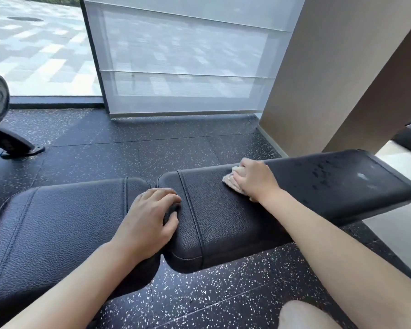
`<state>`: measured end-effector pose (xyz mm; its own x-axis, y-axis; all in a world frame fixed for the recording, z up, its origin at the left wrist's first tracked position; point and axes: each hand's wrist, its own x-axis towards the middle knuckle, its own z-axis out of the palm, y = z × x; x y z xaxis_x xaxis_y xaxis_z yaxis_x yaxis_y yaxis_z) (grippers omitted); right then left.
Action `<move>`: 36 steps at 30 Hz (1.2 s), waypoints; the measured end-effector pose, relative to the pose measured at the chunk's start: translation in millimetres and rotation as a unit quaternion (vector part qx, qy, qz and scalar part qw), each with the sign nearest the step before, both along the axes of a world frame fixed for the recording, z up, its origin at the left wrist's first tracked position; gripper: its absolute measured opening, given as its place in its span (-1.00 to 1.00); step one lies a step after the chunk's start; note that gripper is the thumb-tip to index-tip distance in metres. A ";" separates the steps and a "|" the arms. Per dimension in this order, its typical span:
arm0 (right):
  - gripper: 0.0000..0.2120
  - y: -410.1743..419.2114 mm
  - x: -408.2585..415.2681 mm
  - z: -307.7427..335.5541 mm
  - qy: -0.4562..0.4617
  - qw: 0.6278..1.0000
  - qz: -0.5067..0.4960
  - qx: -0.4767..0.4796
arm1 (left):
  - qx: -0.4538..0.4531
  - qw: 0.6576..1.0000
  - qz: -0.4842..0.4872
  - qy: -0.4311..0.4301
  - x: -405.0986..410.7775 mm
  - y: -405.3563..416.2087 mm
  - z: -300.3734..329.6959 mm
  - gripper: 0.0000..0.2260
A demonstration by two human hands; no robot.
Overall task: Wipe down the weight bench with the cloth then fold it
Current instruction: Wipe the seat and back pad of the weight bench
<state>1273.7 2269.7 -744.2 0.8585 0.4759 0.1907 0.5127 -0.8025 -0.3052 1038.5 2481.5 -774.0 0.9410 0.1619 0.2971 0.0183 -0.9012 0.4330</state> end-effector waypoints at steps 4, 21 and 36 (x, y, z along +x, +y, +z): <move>-0.77 23.4 19.1 5.2 0.002 0.999 -0.031 -0.012 | -0.005 1.000 -0.024 -0.012 10.8 -15.4 3.5 -0.65; -0.70 -116.3 -90.8 -27.2 -0.063 0.995 0.013 0.081 | 0.019 0.996 -0.090 -0.006 71.9 -77.0 -6.4 -0.67; -0.86 11.4 71.3 10.1 0.012 1.000 0.000 -0.022 | 0.020 0.997 -0.068 0.017 68.7 -85.2 1.1 -0.67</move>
<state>1344.9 2281.1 -734.1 0.8621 0.4844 0.1491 0.5066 -0.8152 -0.2808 1107.3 2396.4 -773.0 0.9629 0.0207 0.2689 -0.0915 -0.9129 0.3978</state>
